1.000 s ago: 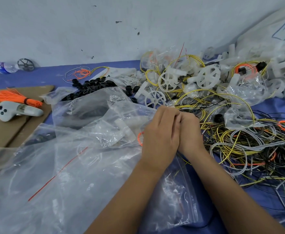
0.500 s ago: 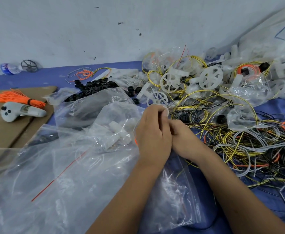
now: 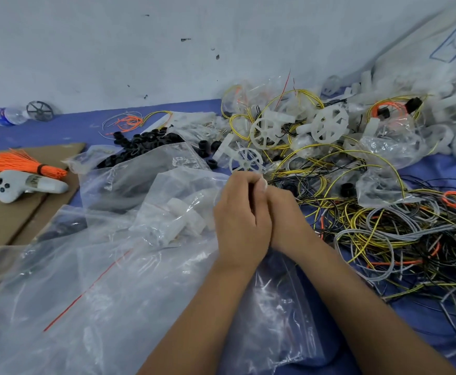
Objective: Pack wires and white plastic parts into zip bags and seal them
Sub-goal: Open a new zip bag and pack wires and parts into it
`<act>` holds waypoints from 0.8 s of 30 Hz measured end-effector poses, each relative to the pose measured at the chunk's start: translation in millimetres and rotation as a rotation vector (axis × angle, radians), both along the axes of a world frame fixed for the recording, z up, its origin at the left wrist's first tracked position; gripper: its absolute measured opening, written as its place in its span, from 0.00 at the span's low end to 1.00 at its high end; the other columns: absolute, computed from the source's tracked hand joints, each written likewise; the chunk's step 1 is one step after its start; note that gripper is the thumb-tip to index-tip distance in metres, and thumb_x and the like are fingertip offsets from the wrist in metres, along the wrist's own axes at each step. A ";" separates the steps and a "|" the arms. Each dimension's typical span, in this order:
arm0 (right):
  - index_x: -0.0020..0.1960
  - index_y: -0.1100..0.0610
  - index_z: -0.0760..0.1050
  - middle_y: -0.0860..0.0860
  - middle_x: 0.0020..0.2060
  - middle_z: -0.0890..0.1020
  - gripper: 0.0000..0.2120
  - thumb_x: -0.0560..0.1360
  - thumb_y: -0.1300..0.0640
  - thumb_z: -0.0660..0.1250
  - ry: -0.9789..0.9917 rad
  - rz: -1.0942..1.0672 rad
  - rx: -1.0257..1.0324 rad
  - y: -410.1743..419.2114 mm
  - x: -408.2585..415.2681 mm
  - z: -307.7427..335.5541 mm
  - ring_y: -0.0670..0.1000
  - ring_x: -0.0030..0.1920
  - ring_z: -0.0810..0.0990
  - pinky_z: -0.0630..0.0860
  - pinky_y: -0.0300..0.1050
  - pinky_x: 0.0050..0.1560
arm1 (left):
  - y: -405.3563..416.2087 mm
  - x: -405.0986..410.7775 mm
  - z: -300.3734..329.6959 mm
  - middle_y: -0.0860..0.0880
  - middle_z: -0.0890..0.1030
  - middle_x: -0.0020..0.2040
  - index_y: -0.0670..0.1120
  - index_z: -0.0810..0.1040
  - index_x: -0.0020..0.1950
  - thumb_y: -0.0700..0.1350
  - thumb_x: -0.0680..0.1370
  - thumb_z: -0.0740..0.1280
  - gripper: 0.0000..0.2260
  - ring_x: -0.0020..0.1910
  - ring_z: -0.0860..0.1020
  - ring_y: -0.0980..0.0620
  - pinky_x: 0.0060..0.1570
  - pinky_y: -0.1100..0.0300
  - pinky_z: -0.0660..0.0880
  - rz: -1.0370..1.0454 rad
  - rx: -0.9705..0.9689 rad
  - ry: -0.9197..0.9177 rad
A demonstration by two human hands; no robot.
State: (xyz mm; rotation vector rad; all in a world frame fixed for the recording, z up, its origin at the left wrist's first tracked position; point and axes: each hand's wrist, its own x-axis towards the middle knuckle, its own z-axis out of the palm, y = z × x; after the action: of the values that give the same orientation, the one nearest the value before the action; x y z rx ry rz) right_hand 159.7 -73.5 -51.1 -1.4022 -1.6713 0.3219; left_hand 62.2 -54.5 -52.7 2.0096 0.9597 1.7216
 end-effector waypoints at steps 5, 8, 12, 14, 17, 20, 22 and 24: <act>0.39 0.56 0.79 0.50 0.34 0.82 0.10 0.70 0.70 0.66 -0.117 -0.096 -0.051 -2.0 7.8 -1.3 0.51 0.35 0.79 0.72 0.46 0.35 | 7.7 0.2 -3.3 0.54 0.78 0.40 0.44 0.76 0.48 0.39 0.82 0.64 0.04 0.39 0.75 0.55 0.42 0.63 0.69 0.037 -0.090 0.005; 0.41 0.64 0.78 0.57 0.37 0.83 0.08 0.70 0.73 0.63 -0.179 0.048 -0.099 -2.4 1.9 -0.5 0.59 0.39 0.79 0.74 0.53 0.40 | 8.9 -0.9 -4.3 0.55 0.77 0.40 0.45 0.75 0.48 0.39 0.82 0.65 0.04 0.40 0.75 0.55 0.42 0.63 0.69 0.071 -0.087 0.016; 0.40 0.64 0.80 0.57 0.36 0.82 0.09 0.68 0.73 0.64 -0.240 0.002 -0.074 -1.9 3.1 -0.1 0.60 0.40 0.76 0.73 0.54 0.45 | 11.5 -1.7 -4.8 0.55 0.77 0.39 0.46 0.74 0.47 0.40 0.82 0.65 0.05 0.39 0.75 0.55 0.41 0.62 0.70 0.068 -0.139 0.030; 0.40 0.62 0.82 0.55 0.35 0.83 0.09 0.69 0.71 0.65 -0.258 -0.107 -0.014 -2.8 7.8 -0.8 0.58 0.40 0.77 0.74 0.54 0.45 | 15.2 -2.1 -7.3 0.53 0.78 0.38 0.45 0.74 0.46 0.40 0.82 0.65 0.05 0.38 0.76 0.52 0.41 0.58 0.70 0.062 -0.193 0.060; 0.47 0.56 0.86 0.50 0.41 0.87 0.10 0.74 0.66 0.68 -0.206 -0.316 0.066 -4.4 17.9 2.4 0.53 0.43 0.83 0.79 0.50 0.49 | 18.6 -3.4 -11.6 0.50 0.79 0.40 0.45 0.74 0.47 0.42 0.82 0.64 0.05 0.40 0.76 0.48 0.42 0.50 0.72 0.064 -0.260 0.279; 0.47 0.57 0.85 0.53 0.42 0.86 0.09 0.75 0.64 0.66 -0.280 -0.523 0.040 -0.8 33.6 11.0 0.56 0.45 0.83 0.80 0.53 0.49 | 11.8 -1.7 -9.6 0.48 0.79 0.47 0.47 0.76 0.50 0.45 0.80 0.65 0.03 0.46 0.77 0.44 0.47 0.46 0.73 0.018 -0.206 0.535; 0.46 0.58 0.84 0.56 0.43 0.85 0.09 0.73 0.64 0.65 -0.408 -0.570 -0.051 7.0 43.5 20.0 0.60 0.46 0.81 0.80 0.54 0.46 | 5.6 2.3 -5.6 0.47 0.77 0.47 0.45 0.76 0.49 0.43 0.77 0.68 0.03 0.46 0.76 0.44 0.47 0.46 0.73 -0.118 -0.114 0.540; 0.48 0.58 0.83 0.57 0.46 0.81 0.10 0.71 0.66 0.66 -0.553 -0.541 -0.211 16.1 49.4 28.8 0.61 0.50 0.78 0.79 0.53 0.46 | -0.4 5.3 -2.6 0.47 0.75 0.43 0.43 0.74 0.44 0.38 0.74 0.69 0.04 0.42 0.73 0.46 0.43 0.46 0.72 -0.274 -0.037 0.490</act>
State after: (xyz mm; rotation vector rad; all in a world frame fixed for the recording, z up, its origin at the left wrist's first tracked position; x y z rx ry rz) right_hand 209.1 -57.4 -22.2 -2.1748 -1.6163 -0.2282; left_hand 67.6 -55.0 -55.3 2.4595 0.7904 1.0835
